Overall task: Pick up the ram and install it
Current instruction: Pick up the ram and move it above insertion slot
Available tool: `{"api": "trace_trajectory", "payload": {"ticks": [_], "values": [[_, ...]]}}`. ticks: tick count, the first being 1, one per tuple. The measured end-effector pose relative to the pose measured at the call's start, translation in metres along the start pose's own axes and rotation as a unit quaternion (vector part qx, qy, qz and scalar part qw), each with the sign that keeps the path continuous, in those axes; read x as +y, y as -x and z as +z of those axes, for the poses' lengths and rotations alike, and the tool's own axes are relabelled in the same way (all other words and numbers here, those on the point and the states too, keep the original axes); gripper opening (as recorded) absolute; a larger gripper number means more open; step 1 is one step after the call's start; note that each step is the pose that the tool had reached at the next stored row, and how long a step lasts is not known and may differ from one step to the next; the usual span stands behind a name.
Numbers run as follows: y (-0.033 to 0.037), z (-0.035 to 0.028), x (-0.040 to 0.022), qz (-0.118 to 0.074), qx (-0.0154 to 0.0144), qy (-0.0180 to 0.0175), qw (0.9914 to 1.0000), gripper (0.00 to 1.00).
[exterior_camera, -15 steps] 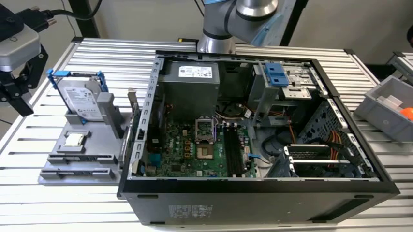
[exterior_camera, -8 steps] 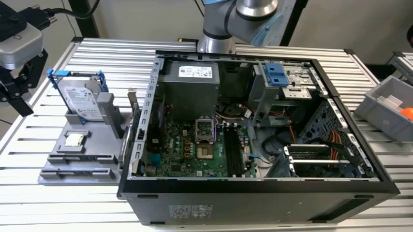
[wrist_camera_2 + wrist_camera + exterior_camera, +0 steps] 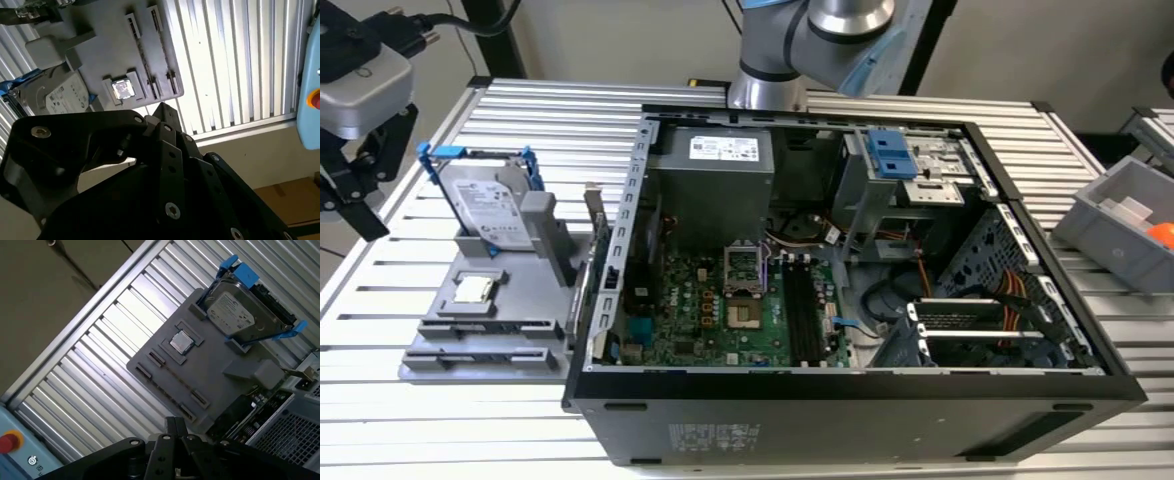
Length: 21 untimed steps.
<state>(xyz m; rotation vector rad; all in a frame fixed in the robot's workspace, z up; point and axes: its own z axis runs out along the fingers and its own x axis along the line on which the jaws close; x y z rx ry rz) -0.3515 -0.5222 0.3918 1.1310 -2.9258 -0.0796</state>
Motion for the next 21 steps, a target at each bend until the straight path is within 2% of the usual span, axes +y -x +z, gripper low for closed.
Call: {"api": "trace_trajectory", "payload": {"ticks": [6, 12, 16, 21], "values": [[0.0000, 0.0000, 0.0000, -0.017, 0.0008, 0.0002, 0.99985, 0.00], [0.0000, 0.0000, 0.0000, -0.036, 0.0017, 0.0005, 0.99934, 0.00], [0.0000, 0.0000, -0.0001, -0.051, 0.0021, 0.0003, 0.99871, 0.00], [0.0001, 0.0000, -0.0001, -0.070, 0.0013, -0.0012, 0.99753, 0.00]]}}
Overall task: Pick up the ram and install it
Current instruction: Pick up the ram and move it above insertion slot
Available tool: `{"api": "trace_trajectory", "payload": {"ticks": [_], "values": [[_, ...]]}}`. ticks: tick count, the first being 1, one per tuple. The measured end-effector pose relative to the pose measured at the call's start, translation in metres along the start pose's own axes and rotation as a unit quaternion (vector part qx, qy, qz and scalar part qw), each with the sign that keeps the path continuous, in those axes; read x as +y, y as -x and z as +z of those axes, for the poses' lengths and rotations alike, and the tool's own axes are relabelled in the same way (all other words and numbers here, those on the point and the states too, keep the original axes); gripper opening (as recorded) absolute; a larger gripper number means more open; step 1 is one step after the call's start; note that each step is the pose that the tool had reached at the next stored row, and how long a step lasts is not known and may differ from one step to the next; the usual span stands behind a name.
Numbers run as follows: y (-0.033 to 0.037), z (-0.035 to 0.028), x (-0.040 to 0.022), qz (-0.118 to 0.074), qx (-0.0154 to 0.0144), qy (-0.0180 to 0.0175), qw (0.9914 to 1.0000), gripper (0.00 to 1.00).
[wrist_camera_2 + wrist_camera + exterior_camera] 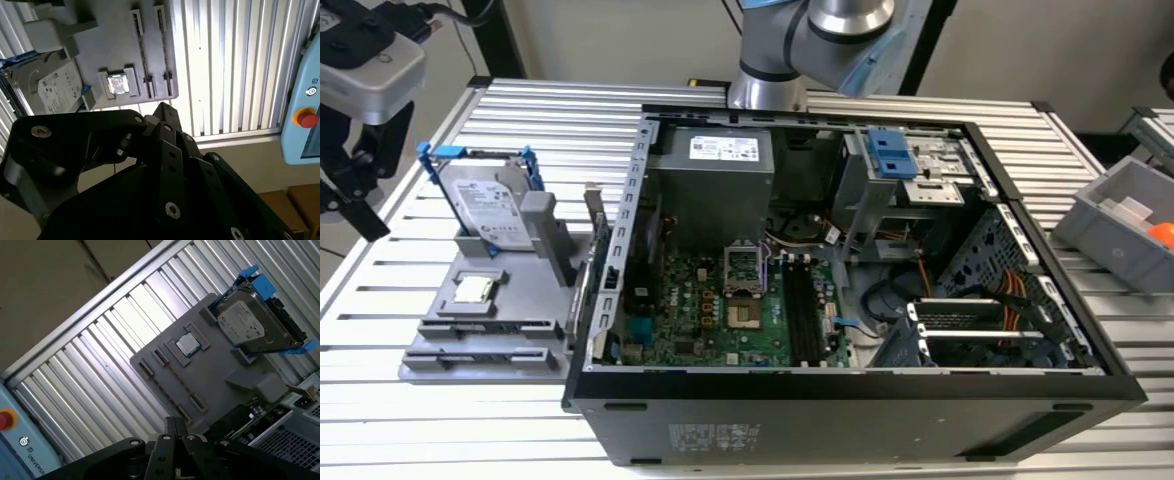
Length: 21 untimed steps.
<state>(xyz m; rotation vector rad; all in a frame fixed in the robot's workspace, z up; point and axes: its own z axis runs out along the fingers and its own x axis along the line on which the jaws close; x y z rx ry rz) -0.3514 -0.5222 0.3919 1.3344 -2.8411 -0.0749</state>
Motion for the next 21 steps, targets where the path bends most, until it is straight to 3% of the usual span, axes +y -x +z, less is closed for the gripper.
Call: {"api": "trace_trajectory", "payload": {"ticks": [7, 12, 21], "values": [[-0.0001, 0.0001, 0.0001, -0.026, -0.0004, -0.0012, 0.99966, 0.00], [-0.0001, 0.0001, 0.0001, -0.047, 0.0005, -0.0008, 0.99890, 0.00], [0.0000, 0.0001, -0.0001, -0.089, 0.0014, -0.0008, 0.99604, 0.00]]}}
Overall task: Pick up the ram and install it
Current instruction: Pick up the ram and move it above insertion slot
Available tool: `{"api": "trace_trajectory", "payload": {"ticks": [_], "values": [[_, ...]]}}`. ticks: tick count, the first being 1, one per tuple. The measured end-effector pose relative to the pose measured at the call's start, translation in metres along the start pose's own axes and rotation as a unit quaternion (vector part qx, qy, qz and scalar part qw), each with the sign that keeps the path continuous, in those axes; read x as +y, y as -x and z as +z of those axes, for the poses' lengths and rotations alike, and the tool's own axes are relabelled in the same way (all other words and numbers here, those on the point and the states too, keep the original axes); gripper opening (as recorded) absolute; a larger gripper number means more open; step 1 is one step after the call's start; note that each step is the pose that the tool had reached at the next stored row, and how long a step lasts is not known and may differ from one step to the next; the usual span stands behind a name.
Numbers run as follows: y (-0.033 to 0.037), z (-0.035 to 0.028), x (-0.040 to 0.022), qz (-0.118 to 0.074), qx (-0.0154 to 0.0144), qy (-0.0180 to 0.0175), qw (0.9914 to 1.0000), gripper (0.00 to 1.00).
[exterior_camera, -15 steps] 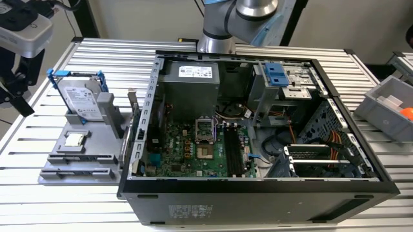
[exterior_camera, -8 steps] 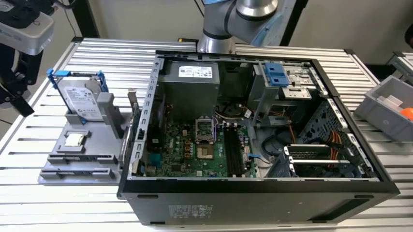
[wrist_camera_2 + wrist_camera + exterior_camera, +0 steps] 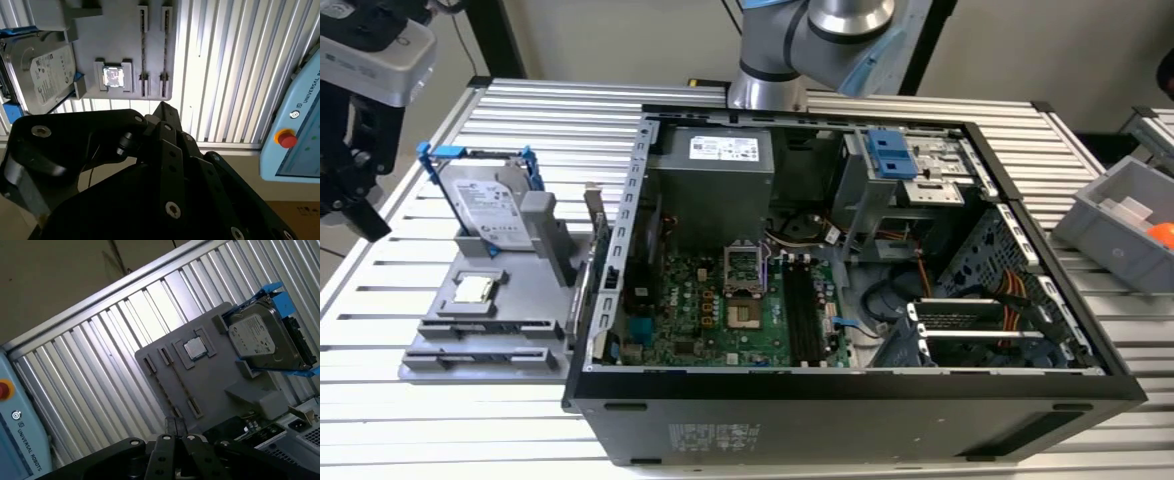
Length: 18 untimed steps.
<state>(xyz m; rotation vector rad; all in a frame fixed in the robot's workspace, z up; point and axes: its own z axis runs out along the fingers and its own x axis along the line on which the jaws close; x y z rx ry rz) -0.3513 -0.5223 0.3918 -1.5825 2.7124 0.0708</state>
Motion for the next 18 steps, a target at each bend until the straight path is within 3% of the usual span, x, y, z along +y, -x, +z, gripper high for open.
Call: {"api": "trace_trajectory", "payload": {"ticks": [5, 12, 18], "values": [[0.0000, -0.0001, 0.0001, -0.021, -0.0004, -0.0016, 0.99977, 0.00], [0.0000, -0.0001, 0.0001, -0.046, 0.0005, -0.0011, 0.99896, 0.00], [0.0000, -0.0001, 0.0000, -0.076, 0.0016, -0.0004, 0.99708, 0.00]]}}
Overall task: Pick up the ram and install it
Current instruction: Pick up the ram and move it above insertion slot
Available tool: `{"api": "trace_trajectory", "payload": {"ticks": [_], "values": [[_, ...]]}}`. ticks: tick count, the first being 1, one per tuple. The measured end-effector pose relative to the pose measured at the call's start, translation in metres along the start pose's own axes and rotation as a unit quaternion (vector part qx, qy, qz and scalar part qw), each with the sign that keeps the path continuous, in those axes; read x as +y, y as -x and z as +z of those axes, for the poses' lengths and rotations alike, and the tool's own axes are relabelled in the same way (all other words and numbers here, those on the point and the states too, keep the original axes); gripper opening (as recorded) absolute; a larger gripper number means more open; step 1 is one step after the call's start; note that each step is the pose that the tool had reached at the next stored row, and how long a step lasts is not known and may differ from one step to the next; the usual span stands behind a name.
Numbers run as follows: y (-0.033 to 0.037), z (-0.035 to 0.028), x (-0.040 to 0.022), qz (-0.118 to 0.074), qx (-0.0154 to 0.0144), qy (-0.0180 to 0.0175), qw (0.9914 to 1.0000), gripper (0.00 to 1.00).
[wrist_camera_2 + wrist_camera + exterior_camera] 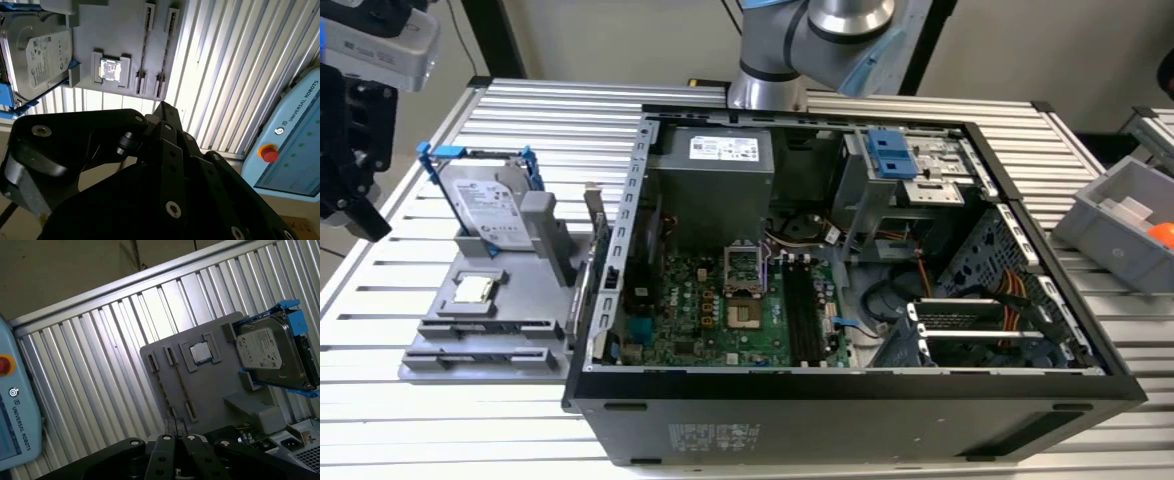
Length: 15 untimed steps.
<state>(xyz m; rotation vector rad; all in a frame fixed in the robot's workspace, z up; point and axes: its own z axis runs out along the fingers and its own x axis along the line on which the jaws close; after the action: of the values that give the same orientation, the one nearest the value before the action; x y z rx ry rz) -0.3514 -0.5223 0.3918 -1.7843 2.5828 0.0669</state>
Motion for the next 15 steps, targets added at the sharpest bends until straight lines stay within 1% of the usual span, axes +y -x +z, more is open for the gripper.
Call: {"api": "trace_trajectory", "payload": {"ticks": [4, 8, 12, 15], "values": [[0.0000, 0.0000, 0.0001, -0.022, 0.0003, -0.0005, 0.99976, 0.00], [0.0001, 0.0000, 0.0000, -0.043, 0.0003, -0.0020, 0.99906, 0.00], [0.0000, -0.0001, 0.0001, -0.065, 0.0008, -0.0023, 0.99785, 0.00], [0.0001, 0.0001, 0.0000, -0.081, 0.0011, -0.0019, 0.99670, 0.00]]}}
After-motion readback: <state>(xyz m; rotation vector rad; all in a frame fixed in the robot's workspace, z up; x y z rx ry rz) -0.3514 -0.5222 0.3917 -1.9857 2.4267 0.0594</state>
